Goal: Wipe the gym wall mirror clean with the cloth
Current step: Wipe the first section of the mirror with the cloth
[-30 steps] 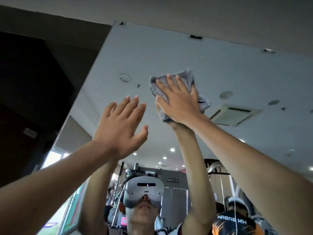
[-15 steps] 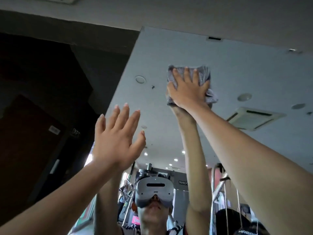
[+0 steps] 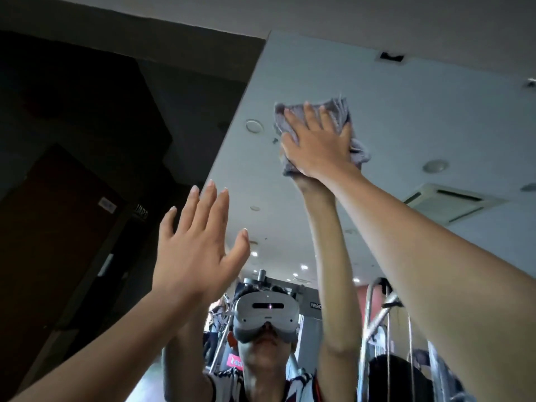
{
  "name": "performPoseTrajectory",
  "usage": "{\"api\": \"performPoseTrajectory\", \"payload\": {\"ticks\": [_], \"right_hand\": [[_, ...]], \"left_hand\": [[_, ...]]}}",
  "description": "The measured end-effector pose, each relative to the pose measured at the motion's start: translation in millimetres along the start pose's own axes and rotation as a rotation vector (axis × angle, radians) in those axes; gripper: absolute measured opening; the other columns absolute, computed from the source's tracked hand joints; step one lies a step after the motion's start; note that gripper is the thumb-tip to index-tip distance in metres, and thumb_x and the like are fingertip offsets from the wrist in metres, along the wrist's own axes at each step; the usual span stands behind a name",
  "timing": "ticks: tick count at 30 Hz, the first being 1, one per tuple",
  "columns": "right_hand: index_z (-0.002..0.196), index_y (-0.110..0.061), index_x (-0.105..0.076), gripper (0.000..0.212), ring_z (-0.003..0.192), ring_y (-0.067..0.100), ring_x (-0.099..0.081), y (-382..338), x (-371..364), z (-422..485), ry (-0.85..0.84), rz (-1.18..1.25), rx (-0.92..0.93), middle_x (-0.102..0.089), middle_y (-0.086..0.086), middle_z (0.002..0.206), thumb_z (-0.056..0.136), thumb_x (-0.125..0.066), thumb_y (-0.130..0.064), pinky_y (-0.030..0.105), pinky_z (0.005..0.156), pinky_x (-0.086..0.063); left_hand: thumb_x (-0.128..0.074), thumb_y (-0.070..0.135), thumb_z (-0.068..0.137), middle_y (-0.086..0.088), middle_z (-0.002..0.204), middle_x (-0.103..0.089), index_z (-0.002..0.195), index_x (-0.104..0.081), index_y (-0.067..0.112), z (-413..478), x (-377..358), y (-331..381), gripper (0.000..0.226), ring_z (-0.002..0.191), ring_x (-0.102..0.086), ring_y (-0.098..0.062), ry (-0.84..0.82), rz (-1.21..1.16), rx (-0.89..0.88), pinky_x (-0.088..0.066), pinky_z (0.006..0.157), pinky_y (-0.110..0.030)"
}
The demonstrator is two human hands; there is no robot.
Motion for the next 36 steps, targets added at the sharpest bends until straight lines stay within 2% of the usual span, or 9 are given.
{"api": "performPoseTrajectory", "payload": {"ticks": [3, 8, 13, 15, 18, 23, 29, 33, 36], "right_hand": [[0.159, -0.035, -0.010, 0.058, 0.154, 0.027, 0.005, -45, -5, 15, -0.005, 0.058, 0.003, 0.001, 0.000, 0.168, 0.104, -0.021, -0.050, 0.068, 0.116, 0.003], [0.158, -0.039, -0.011, 0.056, 0.154, 0.024, 0.005, -115, -15, -32, -0.010, 0.004, 0.316, 0.001, -0.001, 0.168, 0.104, -0.022, -0.049, 0.060, 0.119, -0.001], [0.156, -0.045, -0.003, 0.055, 0.154, 0.014, 0.005, -83, -18, -106, -0.047, -0.082, 0.572, 0.003, -0.008, 0.167, 0.104, -0.022, -0.049, 0.053, 0.121, -0.001], [0.155, -0.048, -0.005, 0.056, 0.154, 0.013, 0.001, -47, -11, -100, -0.053, -0.089, 0.554, 0.000, -0.010, 0.166, 0.100, -0.015, -0.052, 0.053, 0.122, -0.001], [0.155, -0.048, -0.010, 0.061, 0.154, 0.015, -0.003, -14, -4, -63, -0.041, -0.063, 0.330, -0.005, -0.009, 0.167, 0.094, -0.010, -0.054, 0.054, 0.122, -0.004], [0.159, -0.037, -0.009, 0.057, 0.154, 0.025, 0.004, -57, -10, -42, -0.019, 0.001, 0.074, 0.001, -0.001, 0.168, 0.104, -0.022, -0.047, 0.063, 0.118, -0.001], [0.158, -0.040, -0.006, 0.057, 0.154, 0.021, 0.003, -98, -20, -108, -0.021, -0.094, 0.430, 0.000, -0.002, 0.168, 0.103, -0.022, -0.048, 0.062, 0.118, 0.000], [0.156, -0.044, -0.007, 0.058, 0.154, 0.018, 0.000, -29, -22, -155, -0.061, -0.085, 0.608, -0.002, -0.006, 0.167, 0.100, -0.018, -0.052, 0.059, 0.120, -0.002], [0.155, -0.042, -0.013, 0.058, 0.152, 0.023, -0.014, 57, -16, -153, -0.043, -0.086, 0.464, -0.014, -0.004, 0.165, 0.098, -0.020, -0.052, 0.064, 0.118, -0.012]], "left_hand": [[-0.006, 0.066, 0.092, 0.008, 0.167, 0.010, 0.161, -0.004, 0.025, -2, 2, 1, 0.080, 0.152, 0.016, -0.007, 0.002, -0.005, 0.005, 0.000, 0.125, -0.041], [-0.006, 0.068, 0.088, -0.005, 0.168, 0.007, 0.160, 0.001, 0.011, -7, 10, 2, 0.092, 0.153, 0.011, -0.012, 0.008, -0.023, 0.093, 0.000, 0.125, -0.039], [-0.013, 0.080, 0.085, -0.009, 0.167, 0.008, 0.159, 0.006, 0.007, -16, 10, -1, 0.106, 0.153, 0.015, -0.017, -0.056, 0.018, 0.069, 0.001, 0.126, -0.040], [-0.008, 0.080, 0.085, -0.008, 0.167, 0.010, 0.159, 0.008, 0.008, -27, 10, -5, 0.104, 0.153, 0.017, -0.016, -0.078, 0.039, 0.045, 0.006, 0.124, -0.038], [-0.003, 0.075, 0.087, -0.007, 0.167, 0.009, 0.158, 0.008, 0.010, -36, 9, -10, 0.097, 0.153, 0.016, -0.016, -0.074, 0.047, 0.050, 0.008, 0.123, -0.037], [-0.007, 0.062, 0.092, -0.005, 0.168, 0.001, 0.160, 0.003, 0.012, -37, 7, -15, 0.085, 0.154, 0.010, -0.013, -0.039, -0.001, 0.061, 0.002, 0.125, -0.038], [-0.005, 0.057, 0.095, -0.006, 0.168, -0.007, 0.160, -0.004, 0.012, -40, 8, -15, 0.080, 0.154, 0.002, -0.014, -0.022, -0.014, 0.062, -0.001, 0.124, -0.038], [0.002, 0.059, 0.093, -0.006, 0.168, -0.001, 0.160, -0.003, 0.012, -39, 11, -12, 0.083, 0.154, 0.007, -0.014, -0.060, 0.002, 0.049, 0.001, 0.124, -0.039], [-0.002, 0.052, 0.096, -0.007, 0.168, 0.001, 0.160, -0.007, 0.008, -35, 14, -8, 0.077, 0.154, 0.010, -0.015, -0.069, 0.079, -0.042, 0.003, 0.125, -0.040]]}}
Point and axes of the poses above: each hand's wrist, its own z-axis towards the middle knuckle, its own x-axis out of the back of the hand, y = z × x, the point moved 5 cm from there along z, towards the middle knuckle
